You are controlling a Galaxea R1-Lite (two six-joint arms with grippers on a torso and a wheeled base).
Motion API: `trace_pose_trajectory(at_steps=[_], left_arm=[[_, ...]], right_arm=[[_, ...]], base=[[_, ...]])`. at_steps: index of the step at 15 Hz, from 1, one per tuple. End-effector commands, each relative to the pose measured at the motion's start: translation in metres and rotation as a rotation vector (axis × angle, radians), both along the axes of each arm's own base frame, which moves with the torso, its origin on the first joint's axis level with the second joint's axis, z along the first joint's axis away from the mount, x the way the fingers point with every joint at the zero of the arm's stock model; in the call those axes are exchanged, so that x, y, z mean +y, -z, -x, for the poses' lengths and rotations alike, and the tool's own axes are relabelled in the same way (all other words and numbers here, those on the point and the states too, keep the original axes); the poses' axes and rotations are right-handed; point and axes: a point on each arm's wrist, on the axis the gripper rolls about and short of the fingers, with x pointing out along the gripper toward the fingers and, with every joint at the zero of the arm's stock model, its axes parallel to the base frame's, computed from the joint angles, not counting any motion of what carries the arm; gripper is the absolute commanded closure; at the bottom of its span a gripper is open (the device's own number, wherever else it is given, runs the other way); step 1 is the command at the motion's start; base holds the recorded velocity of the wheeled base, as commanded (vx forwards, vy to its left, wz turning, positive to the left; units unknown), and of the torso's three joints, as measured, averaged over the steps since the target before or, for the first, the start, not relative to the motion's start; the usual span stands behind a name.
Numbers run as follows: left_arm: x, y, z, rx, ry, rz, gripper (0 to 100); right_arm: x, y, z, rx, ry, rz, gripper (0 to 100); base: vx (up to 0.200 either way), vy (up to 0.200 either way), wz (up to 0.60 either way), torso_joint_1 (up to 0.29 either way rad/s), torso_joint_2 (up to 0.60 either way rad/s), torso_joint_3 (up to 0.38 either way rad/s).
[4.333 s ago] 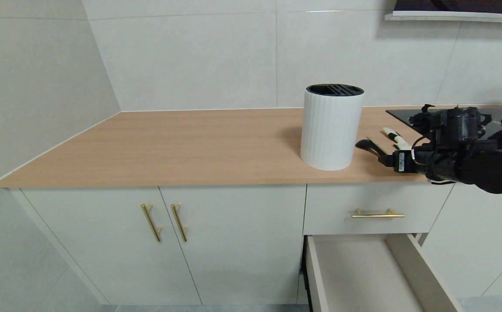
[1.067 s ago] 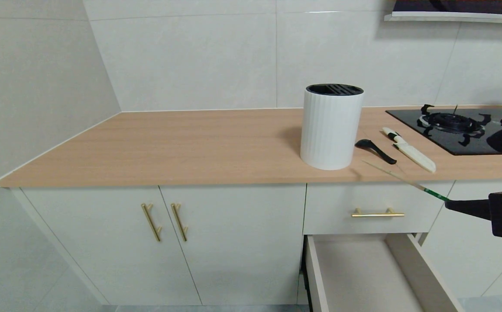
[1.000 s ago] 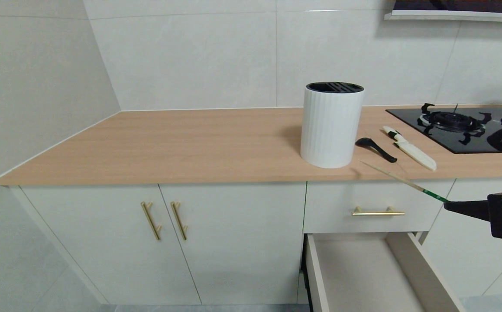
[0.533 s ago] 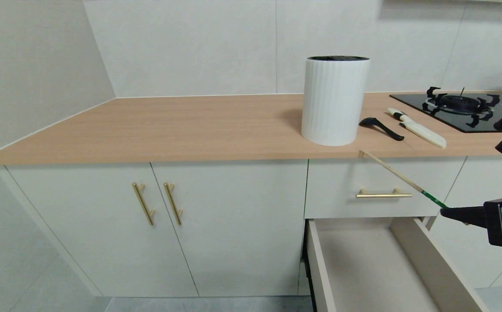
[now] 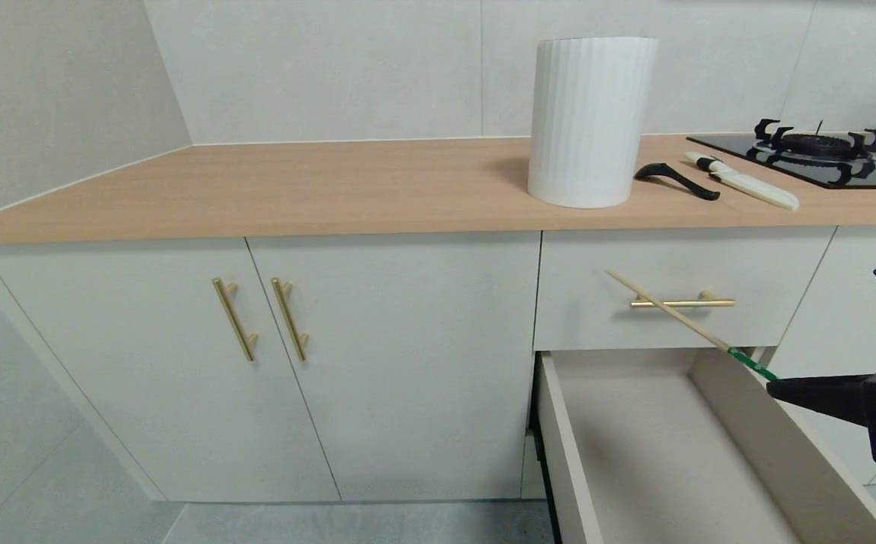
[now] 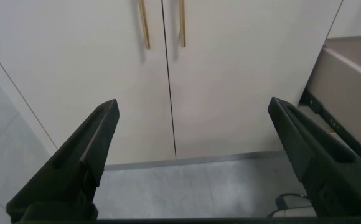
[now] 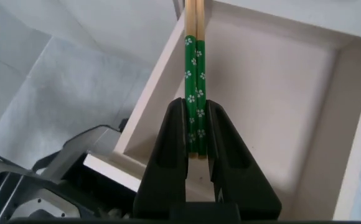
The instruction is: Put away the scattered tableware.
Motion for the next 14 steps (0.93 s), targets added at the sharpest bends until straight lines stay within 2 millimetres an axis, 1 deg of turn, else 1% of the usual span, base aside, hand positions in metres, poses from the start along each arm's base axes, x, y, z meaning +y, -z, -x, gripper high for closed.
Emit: trace_pose_trajectory(at_steps=[1, 4, 7, 8, 9, 10, 12, 13, 14], left_arm=[[0.000, 0.000, 0.000, 0.001, 0.000, 0.000, 0], [0.000, 0.000, 0.000, 0.001, 0.000, 0.000, 0], [0.000, 0.000, 0.000, 0.001, 0.000, -0.001, 0], [0.000, 0.000, 0.000, 0.001, 0.000, 0.000, 0], [0.000, 0.000, 0.000, 0.001, 0.000, 0.000, 0], [0.000, 0.000, 0.000, 0.001, 0.000, 0.000, 0], [0.000, 0.000, 0.000, 0.001, 0.000, 0.000, 0], [0.000, 0.000, 0.000, 0.001, 0.000, 0.000, 0], [0.000, 0.000, 0.000, 0.001, 0.000, 0.000, 0]], right_arm=[[0.003, 0.003, 0.000, 0.017, -0.022, 0.001, 100], [0.008, 0.019, -0.016, 0.102, -0.023, 0.026, 100], [0.015, 0.042, -0.036, 0.217, -0.024, 0.064, 100], [0.019, 0.053, -0.045, 0.266, -0.023, 0.082, 100], [0.020, 0.059, -0.050, 0.291, -0.021, 0.093, 100], [0.023, 0.073, -0.060, 0.351, -0.020, 0.113, 100], [0.028, 0.085, -0.073, 0.405, -0.014, 0.124, 100], [0.029, 0.087, -0.076, 0.411, -0.012, 0.126, 100], [0.032, 0.096, -0.087, 0.459, 0.014, 0.117, 100]], base=[[0.000, 0.000, 0.00, -0.022, 0.10, 0.036], [0.000, 0.000, 0.00, -0.006, 0.02, 0.014], [0.000, 0.000, 0.00, 0.000, 0.00, 0.000], [0.000, 0.000, 0.00, 0.000, 0.00, 0.000], [0.000, 0.000, 0.00, 0.000, 0.00, 0.000], [0.000, 0.000, 0.00, 0.000, 0.00, 0.000], [0.000, 0.000, 0.00, 0.000, 0.00, 0.000], [0.000, 0.000, 0.00, 0.000, 0.00, 0.000], [0.000, 0.000, 0.00, 0.000, 0.00, 0.000]])
